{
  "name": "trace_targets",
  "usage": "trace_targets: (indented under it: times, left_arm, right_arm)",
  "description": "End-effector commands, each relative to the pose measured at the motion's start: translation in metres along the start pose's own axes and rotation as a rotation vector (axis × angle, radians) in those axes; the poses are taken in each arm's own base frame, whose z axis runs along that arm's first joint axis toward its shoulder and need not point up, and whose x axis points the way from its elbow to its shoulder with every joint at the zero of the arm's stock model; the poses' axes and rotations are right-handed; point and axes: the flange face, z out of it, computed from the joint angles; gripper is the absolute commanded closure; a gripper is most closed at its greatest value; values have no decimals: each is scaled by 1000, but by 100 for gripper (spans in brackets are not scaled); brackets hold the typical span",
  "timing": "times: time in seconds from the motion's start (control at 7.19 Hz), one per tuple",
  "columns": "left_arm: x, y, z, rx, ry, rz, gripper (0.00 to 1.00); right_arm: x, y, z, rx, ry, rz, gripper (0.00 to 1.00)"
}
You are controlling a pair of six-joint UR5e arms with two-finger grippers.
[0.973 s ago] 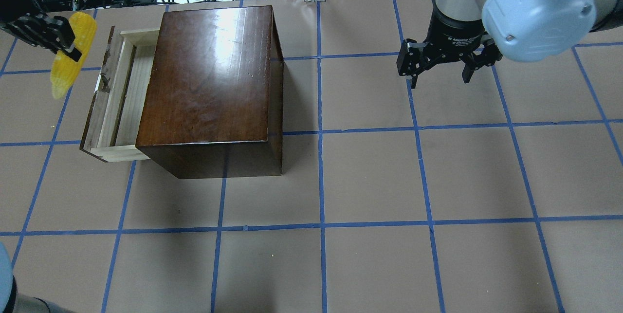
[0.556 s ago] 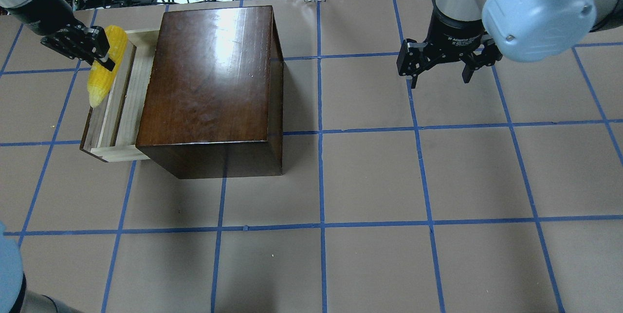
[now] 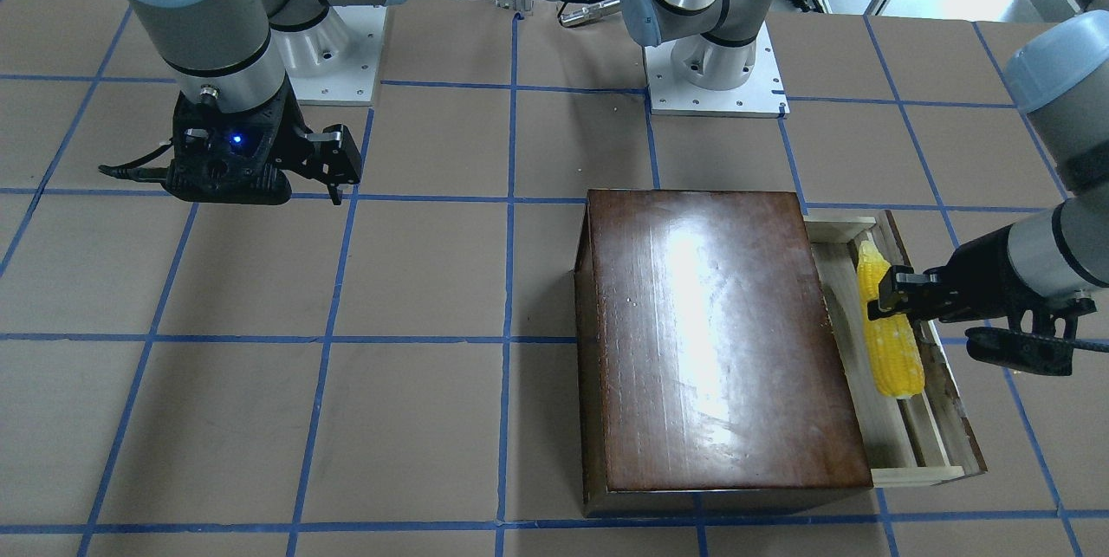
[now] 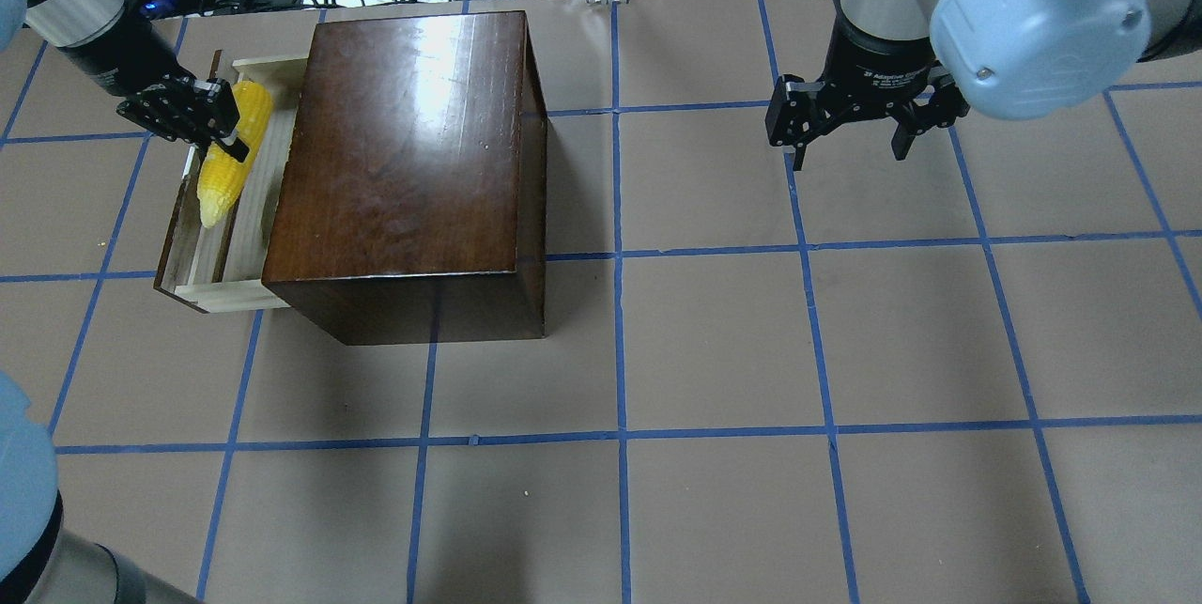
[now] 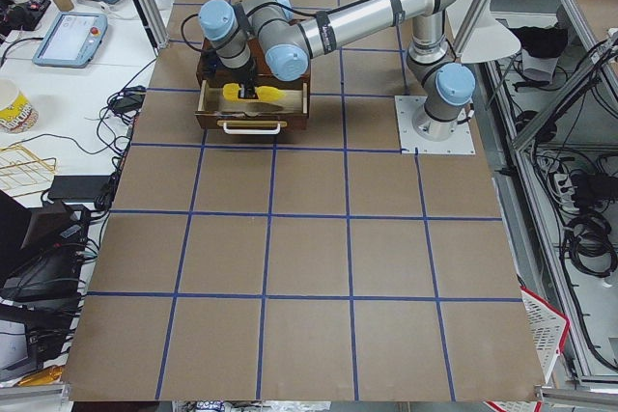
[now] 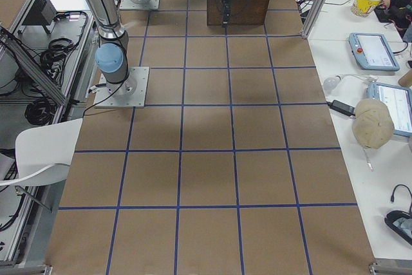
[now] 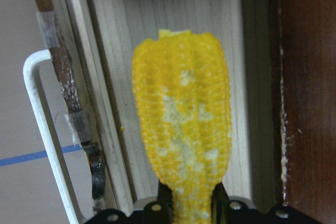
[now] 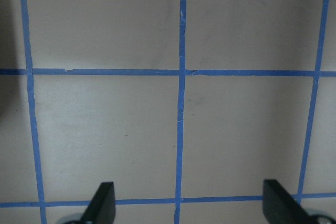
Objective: Open drawer and put corn inside
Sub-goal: 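Lower the corn into the drawer and open the left gripper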
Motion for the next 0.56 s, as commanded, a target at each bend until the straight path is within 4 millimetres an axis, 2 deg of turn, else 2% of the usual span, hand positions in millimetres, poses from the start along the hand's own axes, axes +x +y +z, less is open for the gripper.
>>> trace_targets:
  times: [0.0, 0.28, 0.42]
  left_arm:
    - [-11, -15, 20, 6, 0, 0, 100]
    - [-16, -20, 33, -13, 11, -4, 93]
    - [-17, -21, 36, -16, 14, -5, 73]
  right_arm:
    - [0, 0, 0, 0, 0, 0, 0]
    - [0, 0, 0, -1, 1, 0, 0]
    - [0, 0, 0, 1, 1, 0, 0]
